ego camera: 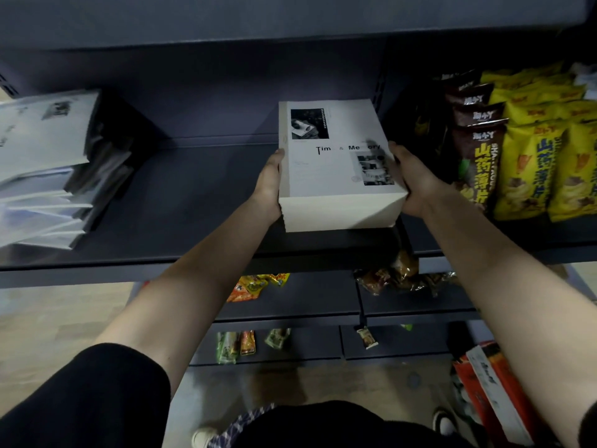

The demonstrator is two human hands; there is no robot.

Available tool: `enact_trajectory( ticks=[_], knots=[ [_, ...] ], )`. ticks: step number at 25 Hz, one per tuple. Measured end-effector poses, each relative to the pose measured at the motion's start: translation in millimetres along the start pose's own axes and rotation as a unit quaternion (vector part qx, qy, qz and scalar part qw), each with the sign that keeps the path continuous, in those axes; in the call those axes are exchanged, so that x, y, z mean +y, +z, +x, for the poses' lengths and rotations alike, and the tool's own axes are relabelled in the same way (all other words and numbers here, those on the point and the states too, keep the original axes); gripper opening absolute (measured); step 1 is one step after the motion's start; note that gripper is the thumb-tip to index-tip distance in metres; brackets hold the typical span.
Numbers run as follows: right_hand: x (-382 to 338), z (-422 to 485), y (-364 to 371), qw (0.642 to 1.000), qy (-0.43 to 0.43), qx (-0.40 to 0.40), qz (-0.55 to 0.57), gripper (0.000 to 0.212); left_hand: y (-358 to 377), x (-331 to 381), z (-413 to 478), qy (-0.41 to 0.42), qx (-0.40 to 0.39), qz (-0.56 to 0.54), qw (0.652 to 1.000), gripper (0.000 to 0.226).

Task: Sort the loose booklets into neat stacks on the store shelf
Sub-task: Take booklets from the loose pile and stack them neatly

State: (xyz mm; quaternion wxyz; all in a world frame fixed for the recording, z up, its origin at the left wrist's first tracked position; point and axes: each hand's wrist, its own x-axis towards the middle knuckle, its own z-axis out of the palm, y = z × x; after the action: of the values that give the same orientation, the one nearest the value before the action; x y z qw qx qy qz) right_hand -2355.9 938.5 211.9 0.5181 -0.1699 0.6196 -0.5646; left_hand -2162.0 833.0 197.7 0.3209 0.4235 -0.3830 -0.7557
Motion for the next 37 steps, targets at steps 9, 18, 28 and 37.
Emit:
enact_trajectory(
  ticks=[9,18,28,37],
  knots=[
    [-2.0,1.9,0.6,1.000,0.001,0.017,-0.007,0.046,5.7,1.2,4.7,0.009,0.014,0.077,0.997,0.052],
    [-18.2,-16.4,19.6,0.846,-0.265,0.167,-0.432,0.055,6.6,32.2,-17.3,0.064,0.006,0.399,0.915,0.051],
    [-11.7,-19.3,143.8,0.657,-0.323,0.077,-0.677,0.063,-58.2,83.9,-46.8,0.351,0.011,0.773,0.528,0.054],
    [5.5,-18.6,316.6,0.607,-0.412,-0.008,-0.680,0.065,-212.2,154.6,-75.0,0.302,0.137,0.809,0.485,0.059]
  ],
)
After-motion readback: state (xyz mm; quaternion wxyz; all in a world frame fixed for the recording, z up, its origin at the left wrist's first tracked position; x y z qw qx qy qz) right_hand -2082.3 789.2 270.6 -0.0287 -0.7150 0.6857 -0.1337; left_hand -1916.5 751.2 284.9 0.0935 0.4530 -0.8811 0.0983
